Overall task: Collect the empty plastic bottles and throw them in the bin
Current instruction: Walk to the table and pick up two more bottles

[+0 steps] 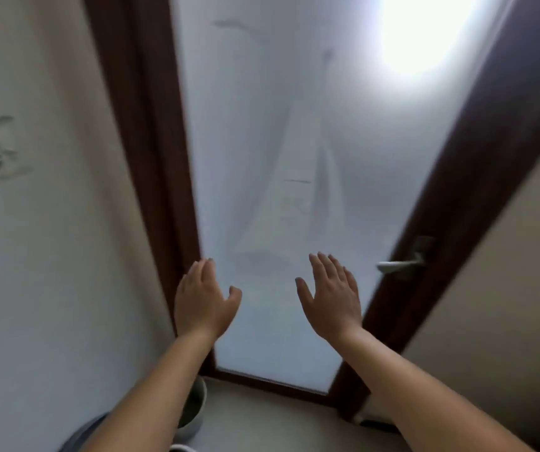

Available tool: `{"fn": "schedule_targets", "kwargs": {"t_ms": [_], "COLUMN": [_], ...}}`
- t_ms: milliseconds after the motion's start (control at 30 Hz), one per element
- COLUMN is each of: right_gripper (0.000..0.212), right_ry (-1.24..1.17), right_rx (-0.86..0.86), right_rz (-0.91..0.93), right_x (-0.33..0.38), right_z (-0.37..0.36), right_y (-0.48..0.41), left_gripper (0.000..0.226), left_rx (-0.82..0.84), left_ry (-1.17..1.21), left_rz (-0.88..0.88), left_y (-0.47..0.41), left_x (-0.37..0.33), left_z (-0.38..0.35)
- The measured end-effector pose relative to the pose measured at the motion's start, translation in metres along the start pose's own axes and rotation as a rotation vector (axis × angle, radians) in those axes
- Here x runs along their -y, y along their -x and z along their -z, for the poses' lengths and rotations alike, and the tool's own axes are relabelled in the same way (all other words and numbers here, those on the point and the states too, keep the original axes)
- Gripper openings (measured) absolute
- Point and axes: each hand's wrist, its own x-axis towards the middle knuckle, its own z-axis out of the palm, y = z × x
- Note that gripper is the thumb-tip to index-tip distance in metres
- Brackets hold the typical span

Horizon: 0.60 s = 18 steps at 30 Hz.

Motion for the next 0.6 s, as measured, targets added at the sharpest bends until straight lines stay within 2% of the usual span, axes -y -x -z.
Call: {"fn": "schedule_targets", "kwargs": {"t_ms": [200,333,600], "right_gripper": [0.077,0.068,0.064], "right_ry": [0.123,0.186,0.361], "right_rx": [-0.191,-0.302,-0.509], "right_rz": [-0.296,-0.48,-0.8], "right_x": [-0.09,-0.152,-0.241], "right_z": [0.112,0.191,0.325], "right_y": [0.087,0.162,0.385], "left_gripper": [0.071,0.072,0.068], "left_rx": [0.078,0.137,0.318], "left_ry": [0.12,0.192,0.297], "left_rz": [-0.346,-0.586,-0.938], "left_y": [0.048,0.11,0.328], "left_x": [-0.138,-0.242,-0.41], "left_z": [-0.008,-0.01,-0.015]}}
